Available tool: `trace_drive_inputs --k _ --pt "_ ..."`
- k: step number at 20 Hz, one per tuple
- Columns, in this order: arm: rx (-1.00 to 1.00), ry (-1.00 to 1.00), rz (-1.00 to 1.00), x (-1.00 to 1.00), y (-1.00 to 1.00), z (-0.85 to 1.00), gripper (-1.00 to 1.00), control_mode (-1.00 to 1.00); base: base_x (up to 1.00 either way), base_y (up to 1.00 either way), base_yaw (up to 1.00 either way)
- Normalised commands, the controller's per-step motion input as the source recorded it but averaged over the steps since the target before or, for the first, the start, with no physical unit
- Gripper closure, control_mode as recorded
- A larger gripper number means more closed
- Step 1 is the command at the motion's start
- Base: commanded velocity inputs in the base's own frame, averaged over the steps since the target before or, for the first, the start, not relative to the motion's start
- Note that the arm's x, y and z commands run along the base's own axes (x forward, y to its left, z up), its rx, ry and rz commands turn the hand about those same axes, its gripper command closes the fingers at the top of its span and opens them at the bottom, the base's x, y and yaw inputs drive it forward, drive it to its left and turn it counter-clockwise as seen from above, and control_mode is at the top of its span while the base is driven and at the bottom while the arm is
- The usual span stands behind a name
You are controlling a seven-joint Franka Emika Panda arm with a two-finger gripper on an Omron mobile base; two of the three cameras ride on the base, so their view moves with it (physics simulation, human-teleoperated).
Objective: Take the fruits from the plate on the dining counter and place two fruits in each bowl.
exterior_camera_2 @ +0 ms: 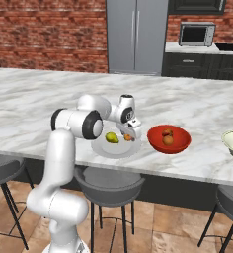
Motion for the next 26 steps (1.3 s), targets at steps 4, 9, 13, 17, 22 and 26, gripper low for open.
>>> trace_drive_inputs --k 4,9,13,17,22,26 --pt "0.03 0.0 0.0 0.08 -0.04 -0.06 -1.0 -1.0 0.0 0.0 0.0" --pt "0.06 0.0 0.0 -0.1 0.03 -0.01 1.0 -1.0 0.0 0.0 0.0" --pt "0.03 0.0 -0.02 0.0 0.05 0.0 1.0 -1.0 0.0 0.0 0.0" --pt "0.0 -0.05 0.0 -0.14 0.04 0.38 1.0 -1.0 0.0 0.0 0.0" --pt "0.02 -0.06 0.02 -0.5 0.07 0.77 1.0 -1.0 0.0 0.0 0.0" --pt "0.08 -0.1 0.02 -0.86 0.11 0.49 1.0 -1.0 0.0 0.0 0.0"
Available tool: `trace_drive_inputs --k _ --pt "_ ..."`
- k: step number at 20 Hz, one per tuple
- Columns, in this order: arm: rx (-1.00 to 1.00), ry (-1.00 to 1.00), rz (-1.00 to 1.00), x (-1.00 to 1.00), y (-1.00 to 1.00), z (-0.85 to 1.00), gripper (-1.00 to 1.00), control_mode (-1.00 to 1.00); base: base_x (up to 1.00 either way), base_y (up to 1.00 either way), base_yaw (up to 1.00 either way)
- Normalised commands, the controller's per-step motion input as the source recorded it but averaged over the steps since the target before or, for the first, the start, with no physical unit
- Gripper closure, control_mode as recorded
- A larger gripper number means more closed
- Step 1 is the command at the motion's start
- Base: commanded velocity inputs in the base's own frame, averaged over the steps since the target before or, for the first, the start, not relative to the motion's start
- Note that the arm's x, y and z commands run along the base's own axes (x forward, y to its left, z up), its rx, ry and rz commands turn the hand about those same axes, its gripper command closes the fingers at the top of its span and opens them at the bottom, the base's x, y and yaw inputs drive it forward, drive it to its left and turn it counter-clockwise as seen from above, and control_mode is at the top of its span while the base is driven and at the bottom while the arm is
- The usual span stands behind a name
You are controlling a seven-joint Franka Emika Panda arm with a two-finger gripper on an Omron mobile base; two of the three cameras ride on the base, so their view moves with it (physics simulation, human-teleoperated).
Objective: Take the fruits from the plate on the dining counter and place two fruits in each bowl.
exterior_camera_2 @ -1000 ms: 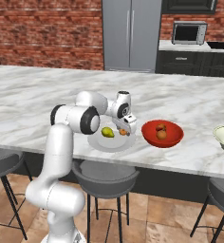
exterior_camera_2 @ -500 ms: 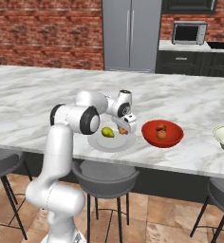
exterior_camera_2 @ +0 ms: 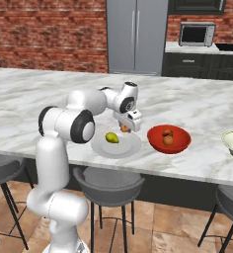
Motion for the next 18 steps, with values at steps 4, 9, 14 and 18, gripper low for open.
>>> trace_drive_inputs --k 4,9,14,18 --pt "0.01 -0.02 0.0 -0.75 0.22 0.18 1.0 -1.0 0.0 0.0 0.0" --pt "0.0 0.0 0.0 -0.42 0.12 0.13 1.0 -1.0 0.0 0.0 0.0" --pt "-0.01 0.0 0.0 0.0 0.01 0.0 1.0 -1.0 0.0 0.0 0.0" --pt "0.0 0.0 0.0 0.0 0.0 0.0 1.0 -1.0 0.0 0.0 0.0"
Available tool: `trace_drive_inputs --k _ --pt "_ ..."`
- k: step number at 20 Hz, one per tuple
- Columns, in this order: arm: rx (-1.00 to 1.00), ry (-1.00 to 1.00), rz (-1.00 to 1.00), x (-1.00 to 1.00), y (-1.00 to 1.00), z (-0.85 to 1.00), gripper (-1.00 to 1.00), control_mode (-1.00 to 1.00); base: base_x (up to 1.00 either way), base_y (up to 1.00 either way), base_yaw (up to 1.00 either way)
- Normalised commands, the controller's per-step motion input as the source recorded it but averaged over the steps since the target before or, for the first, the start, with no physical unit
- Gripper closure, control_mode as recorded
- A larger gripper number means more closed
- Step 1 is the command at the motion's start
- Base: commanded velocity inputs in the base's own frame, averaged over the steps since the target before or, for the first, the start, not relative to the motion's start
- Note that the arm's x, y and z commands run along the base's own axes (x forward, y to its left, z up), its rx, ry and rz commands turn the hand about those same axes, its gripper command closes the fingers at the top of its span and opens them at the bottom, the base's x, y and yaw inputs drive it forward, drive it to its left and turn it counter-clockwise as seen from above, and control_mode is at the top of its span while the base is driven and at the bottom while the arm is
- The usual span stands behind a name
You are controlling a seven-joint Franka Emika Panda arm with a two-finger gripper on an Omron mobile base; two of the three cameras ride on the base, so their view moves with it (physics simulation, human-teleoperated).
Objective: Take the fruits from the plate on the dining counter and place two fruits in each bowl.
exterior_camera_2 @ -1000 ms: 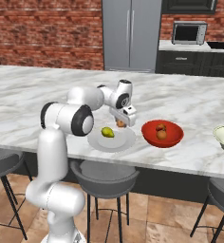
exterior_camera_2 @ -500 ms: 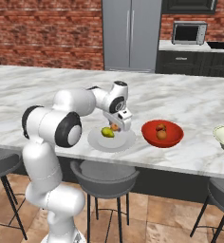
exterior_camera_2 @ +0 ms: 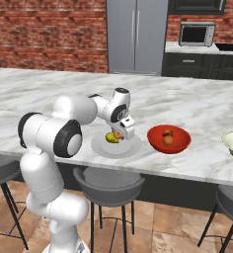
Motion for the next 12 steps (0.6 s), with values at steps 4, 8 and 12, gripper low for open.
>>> trace_drive_inputs --k 4,8,12 --pt "0.0 0.0 0.0 -0.06 0.0 0.0 1.0 1.0 -0.04 -0.2 -0.04" --pt "0.0 0.0 0.0 0.0 0.0 0.0 1.0 1.0 0.01 -0.81 0.0" --pt "0.0 0.0 0.0 0.0 0.0 0.0 1.0 1.0 0.13 -0.91 0.0"
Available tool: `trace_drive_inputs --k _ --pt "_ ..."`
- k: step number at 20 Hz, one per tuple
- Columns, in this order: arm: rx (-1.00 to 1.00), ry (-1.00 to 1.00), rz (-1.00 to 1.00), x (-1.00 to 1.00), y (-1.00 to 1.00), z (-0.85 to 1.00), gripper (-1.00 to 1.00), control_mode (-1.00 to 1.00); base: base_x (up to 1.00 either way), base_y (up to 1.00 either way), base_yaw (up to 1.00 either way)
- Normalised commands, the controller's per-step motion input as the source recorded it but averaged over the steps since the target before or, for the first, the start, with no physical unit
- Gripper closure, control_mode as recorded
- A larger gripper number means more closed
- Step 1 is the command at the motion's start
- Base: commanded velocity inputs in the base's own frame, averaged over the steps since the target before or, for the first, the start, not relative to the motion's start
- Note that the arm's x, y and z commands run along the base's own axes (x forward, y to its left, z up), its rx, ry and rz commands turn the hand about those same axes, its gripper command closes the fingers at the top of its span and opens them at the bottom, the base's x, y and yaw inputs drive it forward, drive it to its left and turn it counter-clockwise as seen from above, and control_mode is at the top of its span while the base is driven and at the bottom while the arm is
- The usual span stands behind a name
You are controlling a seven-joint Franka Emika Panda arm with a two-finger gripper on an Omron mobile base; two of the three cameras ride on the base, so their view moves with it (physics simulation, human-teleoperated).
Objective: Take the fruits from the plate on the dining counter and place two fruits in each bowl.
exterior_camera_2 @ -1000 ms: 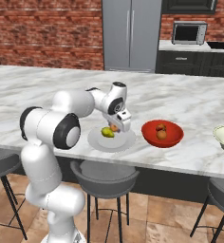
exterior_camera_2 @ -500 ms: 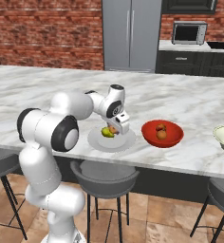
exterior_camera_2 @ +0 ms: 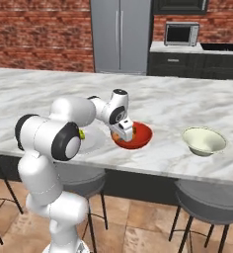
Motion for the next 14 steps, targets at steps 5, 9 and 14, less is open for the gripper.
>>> trace_drive_inputs --k 5,9,14 --pt "0.0 0.0 0.0 0.0 0.0 0.0 1.0 1.0 0.29 -0.78 0.01" --pt "0.0 0.0 0.0 0.0 0.0 0.0 1.0 1.0 0.44 -0.55 0.11" --pt "0.0 0.0 0.0 0.0 0.0 0.0 1.0 1.0 0.68 -0.32 0.14"
